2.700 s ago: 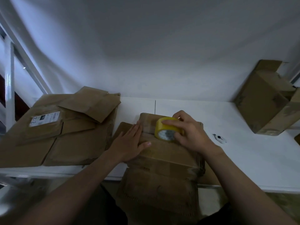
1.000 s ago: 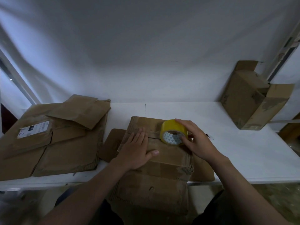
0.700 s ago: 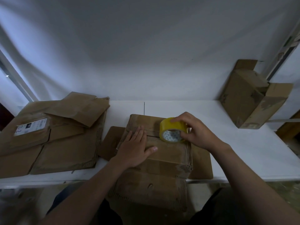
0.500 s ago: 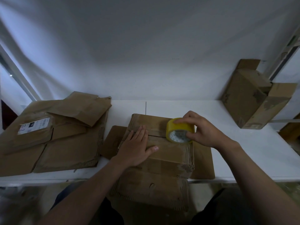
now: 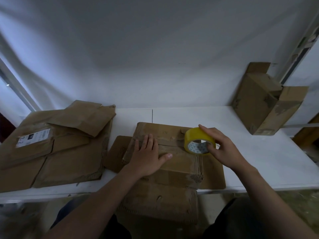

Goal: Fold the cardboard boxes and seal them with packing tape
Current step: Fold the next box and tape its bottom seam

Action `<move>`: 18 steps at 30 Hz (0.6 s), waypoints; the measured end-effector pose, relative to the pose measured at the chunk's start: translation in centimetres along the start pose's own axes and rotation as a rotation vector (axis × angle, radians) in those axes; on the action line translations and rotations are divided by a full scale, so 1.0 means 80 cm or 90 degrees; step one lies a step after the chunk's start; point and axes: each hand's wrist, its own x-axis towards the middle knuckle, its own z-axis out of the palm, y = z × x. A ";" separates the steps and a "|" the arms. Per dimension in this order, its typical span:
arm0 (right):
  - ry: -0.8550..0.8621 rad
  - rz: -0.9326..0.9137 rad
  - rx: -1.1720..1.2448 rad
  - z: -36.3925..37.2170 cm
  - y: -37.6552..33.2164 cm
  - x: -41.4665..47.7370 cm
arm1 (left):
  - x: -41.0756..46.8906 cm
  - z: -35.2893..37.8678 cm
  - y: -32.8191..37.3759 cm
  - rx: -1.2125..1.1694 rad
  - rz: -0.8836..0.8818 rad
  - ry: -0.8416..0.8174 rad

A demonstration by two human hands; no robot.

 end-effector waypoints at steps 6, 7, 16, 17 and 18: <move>-0.028 0.008 -0.006 0.010 -0.004 0.005 | 0.006 0.005 0.040 0.022 0.024 -0.016; -0.032 0.007 -0.009 0.010 -0.005 0.006 | 0.007 0.006 0.047 0.017 0.032 -0.023; 0.084 0.032 0.103 0.017 0.002 -0.015 | 0.012 0.006 0.056 0.008 0.021 -0.026; 0.091 0.027 0.095 0.016 0.004 -0.014 | 0.011 0.007 0.057 0.007 0.021 -0.024; 0.089 0.019 0.078 0.013 0.005 -0.013 | 0.011 0.007 0.057 0.008 0.021 -0.020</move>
